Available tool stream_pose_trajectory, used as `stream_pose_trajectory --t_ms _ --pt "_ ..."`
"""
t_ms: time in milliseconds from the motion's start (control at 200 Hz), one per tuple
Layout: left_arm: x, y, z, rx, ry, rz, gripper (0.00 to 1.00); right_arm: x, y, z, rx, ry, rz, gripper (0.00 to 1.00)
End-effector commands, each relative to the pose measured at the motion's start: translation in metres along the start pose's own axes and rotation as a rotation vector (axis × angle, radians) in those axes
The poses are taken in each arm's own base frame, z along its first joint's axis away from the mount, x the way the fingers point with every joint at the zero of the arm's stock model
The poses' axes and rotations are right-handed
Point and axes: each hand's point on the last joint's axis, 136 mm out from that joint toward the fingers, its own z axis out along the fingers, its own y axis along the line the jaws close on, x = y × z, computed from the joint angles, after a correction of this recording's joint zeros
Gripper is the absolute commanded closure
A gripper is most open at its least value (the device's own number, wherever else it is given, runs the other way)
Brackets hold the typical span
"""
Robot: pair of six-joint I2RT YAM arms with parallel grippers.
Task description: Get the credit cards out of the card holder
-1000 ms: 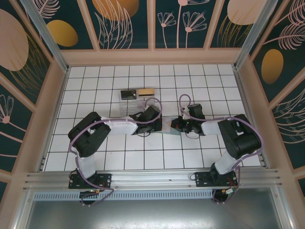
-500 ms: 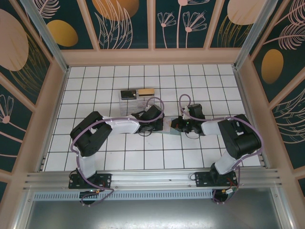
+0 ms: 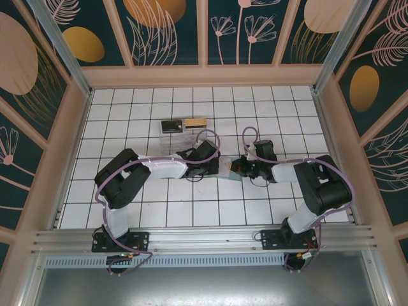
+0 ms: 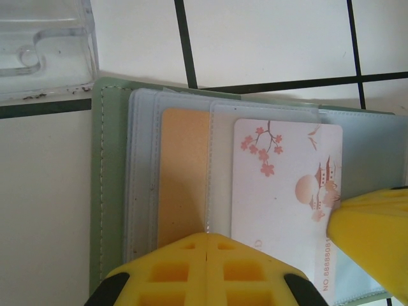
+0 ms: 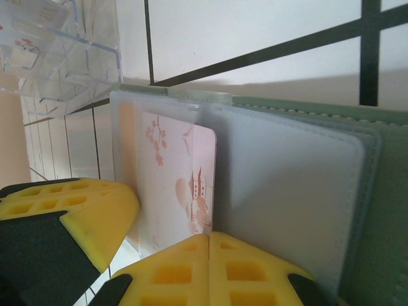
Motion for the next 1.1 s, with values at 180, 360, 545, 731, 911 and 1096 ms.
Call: stream_pose_trajectory --t_ms 180,360,545,731,911,1096 --pt "0.035 0.054 0.014 -0.186 0.099 -0.007 1.0 0.016 -0.03 -0.009 0.093 0.019 0.043 1.0" --pt "0.034 0.053 0.015 -0.184 0.098 -0.005 1.0 0.014 -0.036 -0.018 0.092 0.001 0.055 1.0" --pt "0.033 0.051 0.014 -0.179 0.098 0.0 1.0 0.017 -0.041 -0.031 0.085 -0.014 0.07 1.0" --pt "0.031 0.049 0.014 -0.168 0.094 0.002 1.0 0.018 -0.04 -0.052 0.069 -0.069 0.081 1.0" --pt "0.018 0.033 0.005 -0.12 0.053 -0.002 1.0 0.004 -0.01 -0.076 0.007 -0.152 0.015 1.0" --pt "-0.024 -0.008 -0.026 0.014 -0.078 -0.026 0.77 -0.019 0.021 -0.094 -0.03 -0.206 -0.056 1.0"
